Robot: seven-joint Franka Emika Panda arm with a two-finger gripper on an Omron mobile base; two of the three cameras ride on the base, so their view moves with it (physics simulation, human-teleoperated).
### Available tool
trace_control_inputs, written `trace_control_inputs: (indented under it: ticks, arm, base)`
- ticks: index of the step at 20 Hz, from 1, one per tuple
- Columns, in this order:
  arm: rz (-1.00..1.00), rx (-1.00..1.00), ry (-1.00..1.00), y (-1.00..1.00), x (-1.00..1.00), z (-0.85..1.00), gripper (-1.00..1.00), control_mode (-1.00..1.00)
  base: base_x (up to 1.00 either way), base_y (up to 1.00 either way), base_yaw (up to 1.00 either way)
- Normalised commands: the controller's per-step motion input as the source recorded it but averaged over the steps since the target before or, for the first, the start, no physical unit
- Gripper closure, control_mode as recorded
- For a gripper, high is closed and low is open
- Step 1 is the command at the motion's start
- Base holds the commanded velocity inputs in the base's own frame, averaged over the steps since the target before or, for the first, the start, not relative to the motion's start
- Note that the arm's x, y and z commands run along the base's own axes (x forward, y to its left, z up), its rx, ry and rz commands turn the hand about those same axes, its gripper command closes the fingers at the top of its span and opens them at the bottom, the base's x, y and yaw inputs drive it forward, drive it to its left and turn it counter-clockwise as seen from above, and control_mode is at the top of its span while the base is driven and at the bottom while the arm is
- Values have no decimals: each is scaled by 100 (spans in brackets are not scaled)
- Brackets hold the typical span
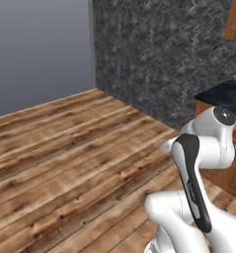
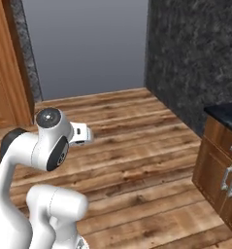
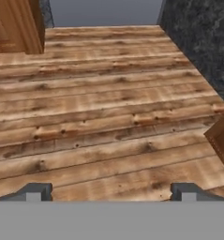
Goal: Move the drinks to the dining counter.
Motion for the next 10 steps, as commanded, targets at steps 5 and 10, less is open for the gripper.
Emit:
trace_control_inputs:
  ticks: [5, 10]
  arm:
    - [0, 0, 0, 0, 0, 0, -100, 100]
    - [0, 0, 0, 0, 0, 0, -100, 100]
  base:
    - [0, 0, -40]
    - [0, 0, -39]
